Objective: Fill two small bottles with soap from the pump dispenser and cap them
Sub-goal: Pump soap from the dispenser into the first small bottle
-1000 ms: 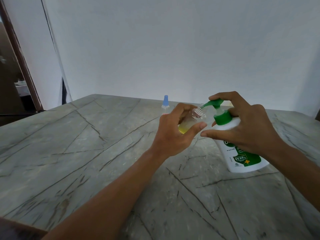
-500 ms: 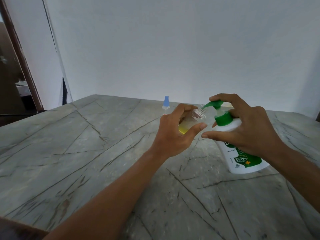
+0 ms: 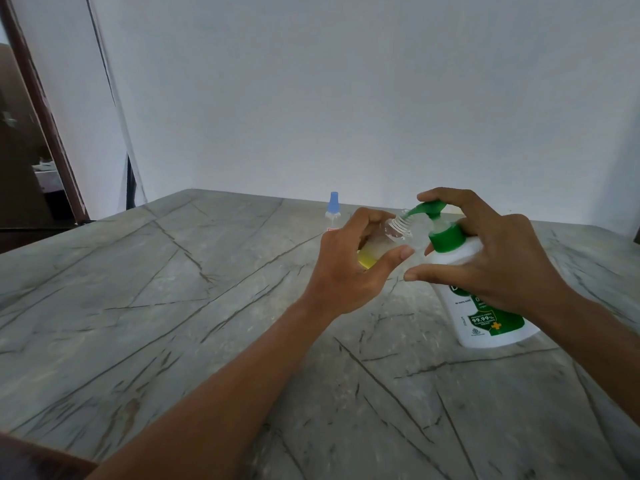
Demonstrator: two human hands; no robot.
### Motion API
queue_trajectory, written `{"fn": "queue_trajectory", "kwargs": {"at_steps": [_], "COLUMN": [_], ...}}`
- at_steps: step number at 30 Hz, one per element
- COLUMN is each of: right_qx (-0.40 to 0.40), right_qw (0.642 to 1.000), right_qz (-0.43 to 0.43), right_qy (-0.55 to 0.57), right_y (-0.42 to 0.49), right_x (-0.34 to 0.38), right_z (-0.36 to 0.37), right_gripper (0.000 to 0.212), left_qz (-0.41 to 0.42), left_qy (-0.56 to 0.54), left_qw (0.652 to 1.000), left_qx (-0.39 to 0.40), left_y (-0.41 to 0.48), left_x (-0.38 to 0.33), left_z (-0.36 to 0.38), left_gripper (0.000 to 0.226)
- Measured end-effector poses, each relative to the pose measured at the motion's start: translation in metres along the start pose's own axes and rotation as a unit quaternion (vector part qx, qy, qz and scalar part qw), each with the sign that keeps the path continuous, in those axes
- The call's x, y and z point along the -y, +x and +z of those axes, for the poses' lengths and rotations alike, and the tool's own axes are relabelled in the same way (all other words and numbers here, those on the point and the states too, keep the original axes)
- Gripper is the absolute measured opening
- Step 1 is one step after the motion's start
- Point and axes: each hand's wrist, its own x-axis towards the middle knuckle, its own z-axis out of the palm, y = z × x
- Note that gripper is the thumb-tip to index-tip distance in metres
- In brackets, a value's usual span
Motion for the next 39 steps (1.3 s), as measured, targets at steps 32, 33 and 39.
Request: {"fn": "queue_trajectory", "kwargs": {"at_steps": [32, 33, 39], "right_qx": [0.0, -0.001, -0.04], "right_qw": [1.0, 0.999, 0.999], "right_qz": [0.011, 0.009, 0.013], "right_qy": [-0.03, -0.031, 0.007], "right_y": [0.0004, -0.0001, -0.0012], "right_x": [-0.0002, 0.0001, 0.0031], "right_z": [0.0021, 0.0022, 0.0015], "right_gripper": [0.081, 0.082, 0.069], "left_qz": [-0.003, -0.003, 0.002], "left_qy": [0.002, 0.001, -0.003], "left_qw": [1.0, 1.0, 1.0], "left_qx": [-0.001, -0.001, 0.001], "left_y": [-0.0003, -0.0003, -0.0009], "left_x": [0.001, 0.0008, 0.0014], "left_z": [0.0011, 0.0011, 0.0022], "left_gripper": [0.041, 0.041, 0.04]}}
